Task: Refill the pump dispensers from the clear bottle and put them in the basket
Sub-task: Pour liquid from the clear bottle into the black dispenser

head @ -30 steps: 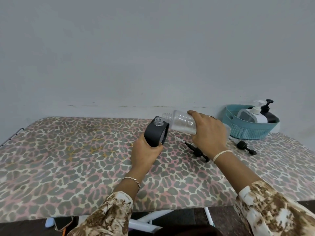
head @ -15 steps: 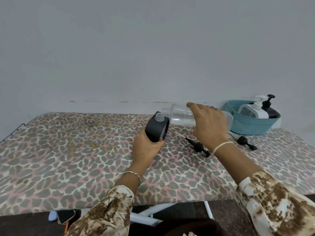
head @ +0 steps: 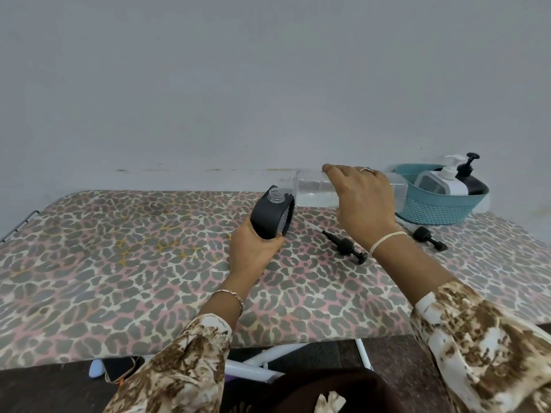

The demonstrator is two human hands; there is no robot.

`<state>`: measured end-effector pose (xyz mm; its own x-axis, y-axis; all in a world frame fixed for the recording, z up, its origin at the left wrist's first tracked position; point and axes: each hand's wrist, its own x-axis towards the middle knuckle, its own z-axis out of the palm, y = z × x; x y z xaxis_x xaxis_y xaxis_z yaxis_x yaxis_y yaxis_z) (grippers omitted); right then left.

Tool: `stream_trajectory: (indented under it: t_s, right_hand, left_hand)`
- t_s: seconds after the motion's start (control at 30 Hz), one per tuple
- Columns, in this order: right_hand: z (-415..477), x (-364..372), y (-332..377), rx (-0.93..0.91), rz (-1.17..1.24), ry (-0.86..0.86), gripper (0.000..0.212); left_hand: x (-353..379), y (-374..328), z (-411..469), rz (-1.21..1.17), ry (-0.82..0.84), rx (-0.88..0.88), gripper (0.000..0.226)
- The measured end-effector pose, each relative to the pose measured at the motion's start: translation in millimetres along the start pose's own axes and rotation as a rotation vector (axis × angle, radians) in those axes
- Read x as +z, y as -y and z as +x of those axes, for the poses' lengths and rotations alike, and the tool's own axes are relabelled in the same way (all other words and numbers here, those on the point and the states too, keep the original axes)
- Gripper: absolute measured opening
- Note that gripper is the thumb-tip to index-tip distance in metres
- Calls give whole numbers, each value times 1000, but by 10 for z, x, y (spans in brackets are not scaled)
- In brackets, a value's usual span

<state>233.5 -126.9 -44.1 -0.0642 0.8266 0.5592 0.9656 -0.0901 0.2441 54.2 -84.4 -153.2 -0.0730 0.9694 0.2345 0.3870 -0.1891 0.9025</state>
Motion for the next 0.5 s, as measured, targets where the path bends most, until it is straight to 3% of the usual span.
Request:
stream_trajectory:
  t_s: [0.5]
  right_hand:
    - [18,-16,-14,-20,-19,-1,60]
  left_hand:
    - [5,31,27,-47,8,-17,44]
